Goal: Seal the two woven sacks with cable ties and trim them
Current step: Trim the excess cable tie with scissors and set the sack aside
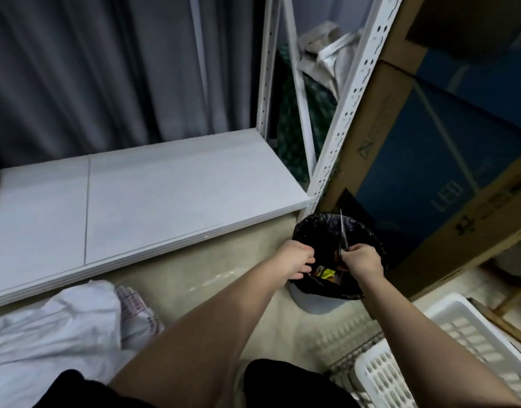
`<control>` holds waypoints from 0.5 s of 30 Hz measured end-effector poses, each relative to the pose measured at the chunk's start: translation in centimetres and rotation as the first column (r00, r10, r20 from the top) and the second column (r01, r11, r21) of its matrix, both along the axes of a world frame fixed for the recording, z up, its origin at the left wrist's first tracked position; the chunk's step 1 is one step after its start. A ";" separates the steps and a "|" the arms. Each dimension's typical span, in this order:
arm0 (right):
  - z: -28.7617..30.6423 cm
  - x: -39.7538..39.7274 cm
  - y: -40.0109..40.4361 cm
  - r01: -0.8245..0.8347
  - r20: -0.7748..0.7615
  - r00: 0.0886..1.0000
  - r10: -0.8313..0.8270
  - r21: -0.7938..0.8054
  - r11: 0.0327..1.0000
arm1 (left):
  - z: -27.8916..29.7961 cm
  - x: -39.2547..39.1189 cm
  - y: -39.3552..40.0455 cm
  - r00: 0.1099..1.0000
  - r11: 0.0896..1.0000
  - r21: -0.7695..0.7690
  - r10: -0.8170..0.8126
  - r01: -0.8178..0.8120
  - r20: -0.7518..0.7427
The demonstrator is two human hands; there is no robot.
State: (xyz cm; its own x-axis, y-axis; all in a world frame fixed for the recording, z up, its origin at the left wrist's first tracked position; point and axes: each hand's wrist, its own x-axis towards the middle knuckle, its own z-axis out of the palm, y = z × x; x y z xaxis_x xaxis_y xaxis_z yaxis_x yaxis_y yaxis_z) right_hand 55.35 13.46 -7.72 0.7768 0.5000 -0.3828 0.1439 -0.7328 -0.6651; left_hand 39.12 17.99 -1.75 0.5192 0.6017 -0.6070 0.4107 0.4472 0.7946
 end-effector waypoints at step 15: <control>4.5 -8.4 2.7 -0.248 0.196 0.951 0.239 0.022 0.969 | -0.4 -2.1 1.0 0.985 0.986 0.074 0.144 -0.152 0.093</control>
